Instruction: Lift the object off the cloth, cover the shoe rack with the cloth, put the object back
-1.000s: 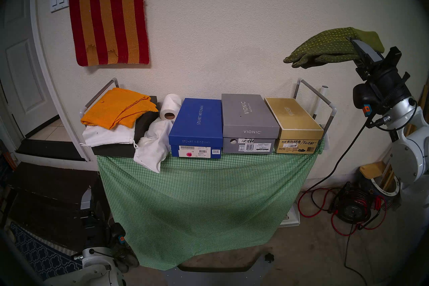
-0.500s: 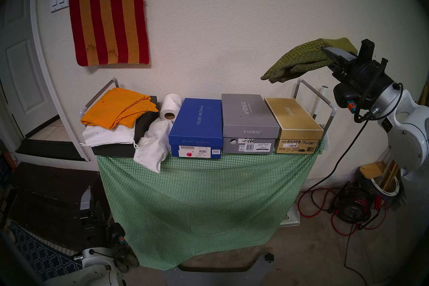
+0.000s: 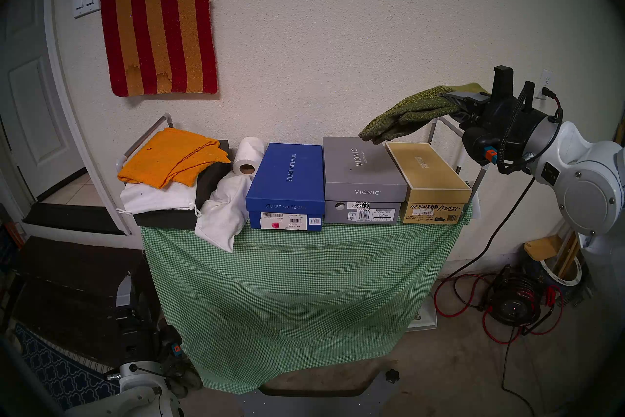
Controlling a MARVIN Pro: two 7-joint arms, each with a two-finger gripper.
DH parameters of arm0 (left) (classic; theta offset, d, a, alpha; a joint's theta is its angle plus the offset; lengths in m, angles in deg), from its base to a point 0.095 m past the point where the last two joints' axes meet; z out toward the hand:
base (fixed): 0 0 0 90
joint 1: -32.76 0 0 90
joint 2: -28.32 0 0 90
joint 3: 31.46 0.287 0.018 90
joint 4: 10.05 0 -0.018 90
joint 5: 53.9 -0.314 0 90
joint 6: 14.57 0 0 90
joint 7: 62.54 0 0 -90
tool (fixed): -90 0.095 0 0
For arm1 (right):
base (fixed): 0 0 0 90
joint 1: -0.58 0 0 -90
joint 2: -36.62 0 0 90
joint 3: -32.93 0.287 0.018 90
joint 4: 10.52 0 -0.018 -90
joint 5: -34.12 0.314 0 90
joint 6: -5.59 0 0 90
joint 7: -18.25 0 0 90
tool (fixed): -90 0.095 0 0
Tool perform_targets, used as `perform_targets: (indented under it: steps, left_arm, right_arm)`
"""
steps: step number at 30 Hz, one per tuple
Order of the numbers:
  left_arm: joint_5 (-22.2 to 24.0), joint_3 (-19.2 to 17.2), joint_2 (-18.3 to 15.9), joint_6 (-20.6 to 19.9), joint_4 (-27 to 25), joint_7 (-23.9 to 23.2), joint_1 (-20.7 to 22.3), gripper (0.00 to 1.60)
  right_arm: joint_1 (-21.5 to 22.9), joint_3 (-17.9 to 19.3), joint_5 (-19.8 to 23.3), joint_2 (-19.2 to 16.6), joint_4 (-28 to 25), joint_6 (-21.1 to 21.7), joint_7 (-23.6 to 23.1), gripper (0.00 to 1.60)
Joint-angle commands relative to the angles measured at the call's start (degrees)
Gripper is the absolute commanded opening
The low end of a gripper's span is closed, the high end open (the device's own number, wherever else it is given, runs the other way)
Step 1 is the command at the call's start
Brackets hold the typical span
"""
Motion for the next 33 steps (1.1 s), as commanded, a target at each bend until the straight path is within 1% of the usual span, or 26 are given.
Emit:
perform_targets:
  steps: [1, 3, 5, 6, 8, 9, 11, 14, 18, 21, 23, 24, 27, 28, 33]
  left_arm:
    - [0.0, -0.1, 0.2, 0.0, 0.0, 0.4, -0.5, 1.6]
    - [-0.1, -0.2, 0.2, 0.0, 0.0, 0.4, -0.5, 1.6]
    - [-0.2, -0.2, 0.3, 0.0, 0.0, 0.3, -0.5, 1.6]
    - [-0.2, -0.2, 0.3, 0.0, 0.0, 0.3, -0.5, 1.6]
    - [-0.3, -0.3, 0.4, 0.1, 0.0, 0.3, -0.6, 1.6]
    - [-0.3, -0.3, 0.4, 0.1, 0.0, 0.3, -0.6, 1.6]
    - [-0.3, -0.3, 0.4, 0.1, 0.0, 0.3, -0.6, 1.6]
    - [-0.4, -0.4, 0.5, 0.1, 0.0, 0.2, -0.6, 1.6]
    - [-0.5, -0.4, 0.5, 0.2, 0.0, 0.2, -0.6, 1.6]
    - [-0.5, -0.4, 0.6, 0.2, 0.0, 0.2, -0.6, 1.6]
    - [-0.6, -0.5, 0.6, 0.2, 0.0, 0.1, -0.7, 1.6]
    - [-0.7, -0.5, 0.6, 0.3, 0.0, 0.1, -0.7, 1.6]
    - [-0.7, -0.5, 0.6, 0.3, 0.0, 0.1, -0.7, 1.6]
    - [-0.7, -0.5, 0.7, 0.3, 0.1, 0.1, -0.7, 1.6]
    - [-0.7, -0.5, 0.7, 0.3, 0.1, 0.1, -0.7, 1.6]
  right_arm:
    - [6.3, -6.4, -0.2, -4.2, 3.0, 3.7, 1.3, 0.0]
    - [7.4, -7.4, -0.1, -3.9, 5.2, 2.5, 1.7, 0.0]
    - [9.1, -9.1, -0.1, -3.7, 7.3, 2.1, 1.9, 0.0]
    - [9.1, -9.6, 0.0, -3.7, 8.0, 1.7, 2.4, 0.0]
    - [11.3, -12.1, 0.4, -3.1, 9.4, 1.4, 2.6, 0.0]
    - [10.9, -12.4, 0.4, -2.9, 9.6, 1.1, 3.4, 0.0]
    - [12.3, -14.7, -0.1, -1.9, 9.9, 1.6, 3.4, 0.0]
    - [13.9, -17.1, -0.3, -0.5, 10.5, 2.0, 3.9, 0.0]
    - [16.3, -20.5, -1.6, 1.2, 11.3, 2.1, 4.5, 0.0]
    - [17.6, -21.5, -0.3, 2.7, 12.6, 0.1, 5.1, 0.0]
    - [18.3, -22.1, -0.2, 3.1, 13.3, -1.0, 5.5, 0.0]
    - [22.2, -27.1, -3.9, 5.1, 16.3, 1.2, 4.4, 0.0]
    - [22.2, -27.1, -3.9, 5.1, 16.3, 1.2, 4.4, 0.0]
    - [23.0, -28.7, -4.6, 6.3, 18.3, 0.3, 5.4, 0.0]
    - [23.0, -28.7, -4.6, 6.3, 18.3, 0.3, 5.4, 0.0]
